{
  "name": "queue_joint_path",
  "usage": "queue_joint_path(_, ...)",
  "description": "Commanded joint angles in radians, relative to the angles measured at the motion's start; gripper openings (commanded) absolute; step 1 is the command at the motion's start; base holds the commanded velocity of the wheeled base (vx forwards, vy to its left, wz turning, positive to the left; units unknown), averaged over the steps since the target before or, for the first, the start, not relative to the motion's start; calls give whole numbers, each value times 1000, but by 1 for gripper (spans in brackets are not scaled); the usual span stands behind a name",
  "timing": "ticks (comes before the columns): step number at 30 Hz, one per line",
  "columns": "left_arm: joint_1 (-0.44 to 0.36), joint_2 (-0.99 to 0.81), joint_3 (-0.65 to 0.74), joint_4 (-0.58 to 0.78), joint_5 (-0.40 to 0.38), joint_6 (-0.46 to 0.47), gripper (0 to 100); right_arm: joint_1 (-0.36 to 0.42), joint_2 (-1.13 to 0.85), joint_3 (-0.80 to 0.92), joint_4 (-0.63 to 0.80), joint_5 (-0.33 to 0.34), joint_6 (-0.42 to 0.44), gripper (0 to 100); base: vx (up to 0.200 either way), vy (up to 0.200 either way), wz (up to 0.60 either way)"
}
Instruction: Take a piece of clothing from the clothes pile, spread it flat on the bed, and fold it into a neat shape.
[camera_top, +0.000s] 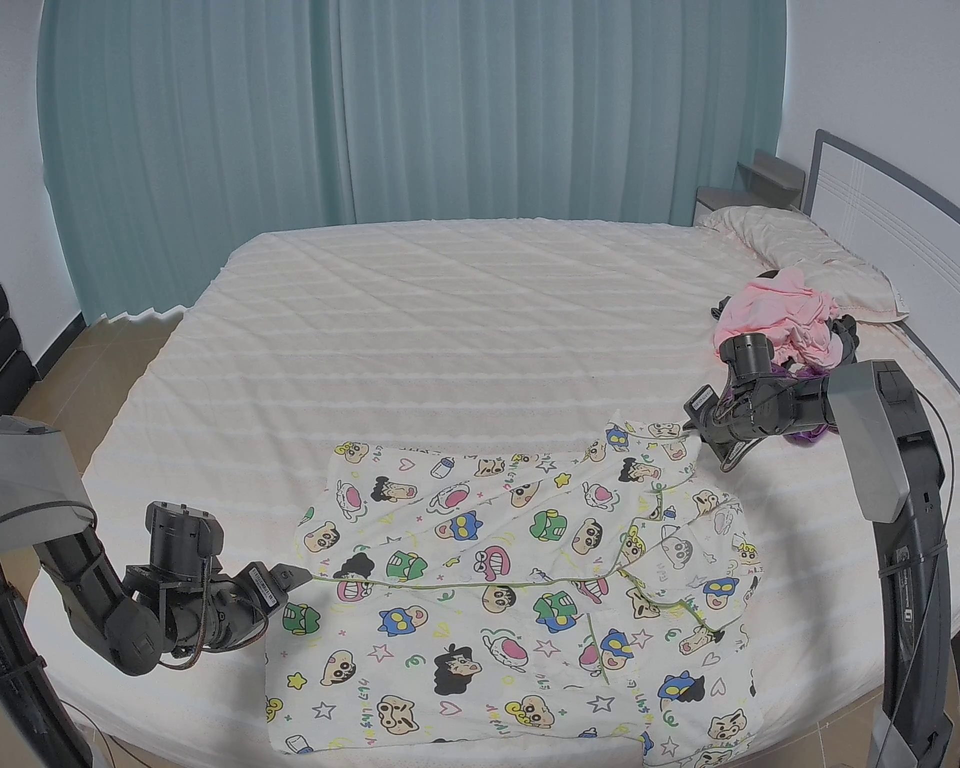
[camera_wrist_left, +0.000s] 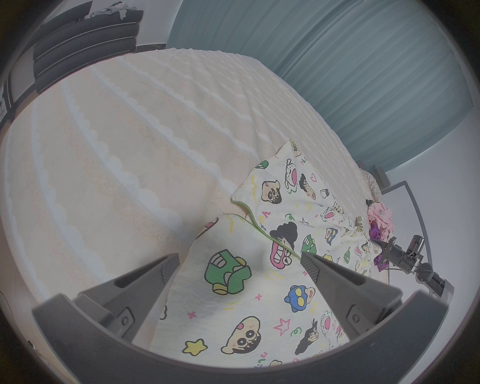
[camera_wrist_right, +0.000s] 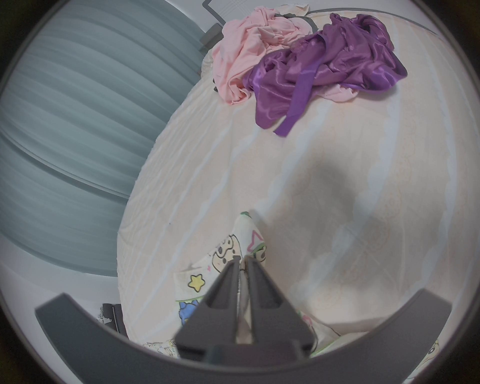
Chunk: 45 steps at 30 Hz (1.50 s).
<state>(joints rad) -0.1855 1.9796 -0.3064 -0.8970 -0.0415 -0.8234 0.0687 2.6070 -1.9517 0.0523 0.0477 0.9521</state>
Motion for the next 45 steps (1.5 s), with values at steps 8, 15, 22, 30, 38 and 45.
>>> queue_joint_path(8,0,1,1,0,0,0,100,8,-30,4,-169,-9,-6,0,0,0,0)
queue_joint_path(15,0,1,1,0,0,0,100,8,-53,163,-399,-8,-113,0,0,0,0)
queue_joint_path(22,0,1,1,0,0,0,100,0,-31,231,-437,-11,-197,0,0,0,0)
queue_joint_path(30,0,-7,6,-2,-3,0,100,-23,-163,362,-427,-9,-216,0,0,0,0)
queue_joint_path(38,0,-47,56,-76,-54,0,100,-87,-438,732,-439,-8,-300,100,0,0,0)
queue_joint_path(45,5,-74,73,-77,-54,0,100,-90,-686,1077,-471,-6,-309,100,0,0,0)
